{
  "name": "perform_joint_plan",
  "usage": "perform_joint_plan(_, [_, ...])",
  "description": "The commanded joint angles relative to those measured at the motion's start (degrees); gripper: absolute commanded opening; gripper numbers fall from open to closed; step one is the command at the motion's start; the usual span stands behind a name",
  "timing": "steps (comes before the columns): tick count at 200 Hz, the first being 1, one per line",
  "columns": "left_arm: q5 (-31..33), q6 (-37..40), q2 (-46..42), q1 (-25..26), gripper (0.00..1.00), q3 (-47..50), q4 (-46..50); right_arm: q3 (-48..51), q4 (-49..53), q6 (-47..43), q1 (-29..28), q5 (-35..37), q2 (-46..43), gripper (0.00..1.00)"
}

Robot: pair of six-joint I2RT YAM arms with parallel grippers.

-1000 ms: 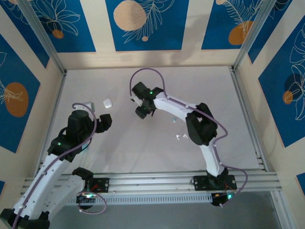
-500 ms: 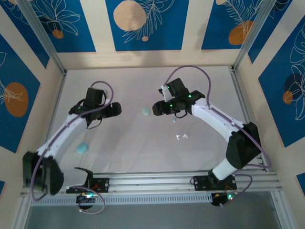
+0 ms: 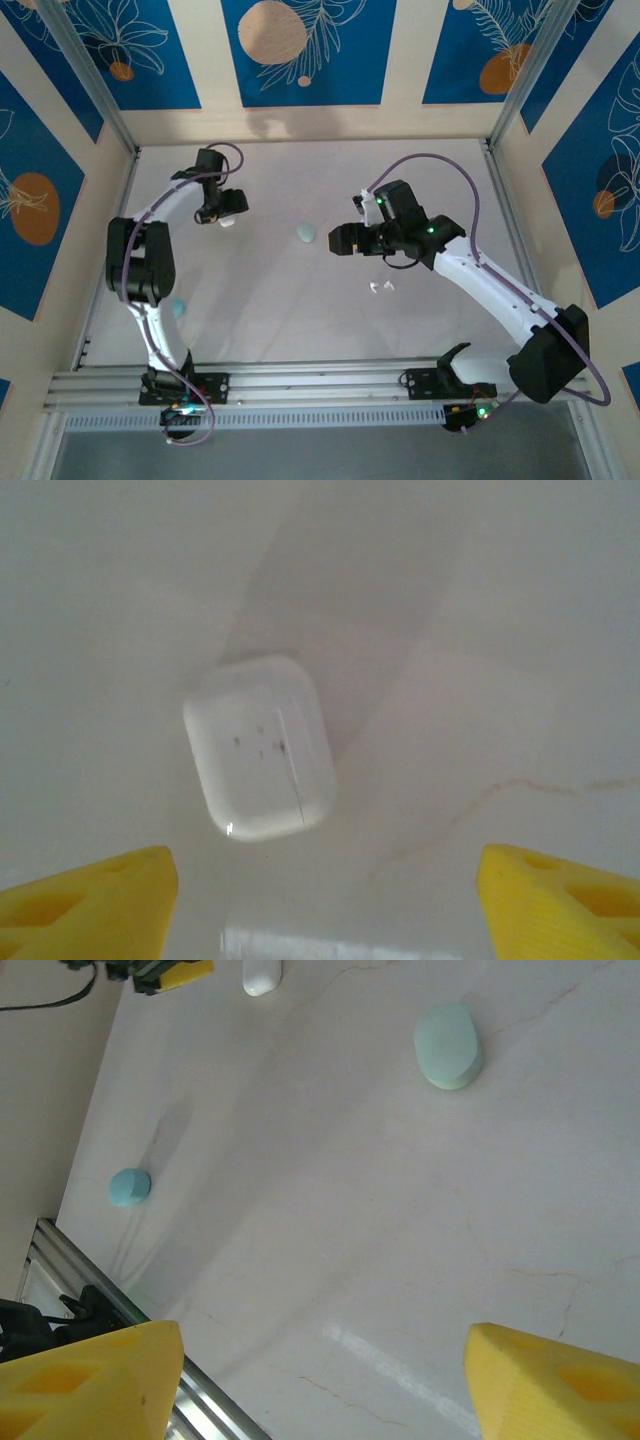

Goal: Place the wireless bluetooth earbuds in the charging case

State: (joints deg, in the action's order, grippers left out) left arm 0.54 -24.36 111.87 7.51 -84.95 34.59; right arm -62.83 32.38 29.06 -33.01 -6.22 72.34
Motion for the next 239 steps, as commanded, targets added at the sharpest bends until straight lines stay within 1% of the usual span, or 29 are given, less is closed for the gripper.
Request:
perform_joint_plan(1, [0.7, 0.3, 4.2, -1.5, 0.74, -4.9, 3.6, 0.3, 1.7, 1.0, 0.1, -0.1, -0.7, 0.75])
perform_joint_plan(41, [1.8, -0.7, 9.8, -2.4, 0.70, -9.3, 4.2, -0.6, 1.9, 1.4, 0.4, -0.3, 0.4, 0.75])
perform_joint_plan(50, [2.4, -0.9, 11.1, -2.3, 0.67, -10.5, 5.0, -0.7, 1.9, 1.5, 0.4, -0.3, 0.8, 0.75])
perform_joint_plan(62, [2.8, -1.2, 12.6, -2.4, 0.68, -12.2, 6.3, -1.1, 1.9, 1.5, 0.4, -0.2, 1.3, 0.75])
perform_joint_plan(89, [4.2, -1.6, 14.5, -2.4, 0.65, -13.9, 7.9, -1.8, 2.5, 1.6, 0.4, -0.2, 2.2, 0.75])
perform_joint_plan(103, [4.6, -1.7, 14.4, -2.3, 0.63, -13.8, 8.2, -1.9, 2.7, 1.6, 0.4, -0.2, 2.3, 0.75])
perform_joint_plan(170, [4.7, -3.6, 12.1, -2.1, 0.60, -10.4, 8.3, -1.6, 3.5, 1.7, 0.4, 0.6, 3.0, 0.75])
perform_joint_plan(177, [4.6, -3.6, 12.0, -2.1, 0.56, -10.2, 8.2, -1.5, 3.5, 1.7, 0.4, 0.4, 2.9, 0.75])
perform_joint_plan(193, [4.1, -3.7, 12.3, -2.1, 0.52, -10.1, 8.0, -1.2, 3.8, 1.9, 0.4, 0.6, 2.8, 0.75])
perform_joint_plan(201, [3.4, -3.7, 12.4, -2.1, 0.47, -10.1, 8.0, -0.9, 3.8, 2.0, 0.4, 0.7, 2.6, 0.75])
perform_joint_plan(222, [2.5, -4.2, 11.8, -1.9, 0.47, -9.7, 8.6, -0.1, 4.2, 2.2, 0.4, 1.0, 1.9, 0.75])
perform_joint_plan(239, [1.6, -5.2, 9.6, -1.6, 0.47, -7.1, 8.1, 0.7, 4.1, 2.4, 0.5, 1.8, 0.9, 0.75])
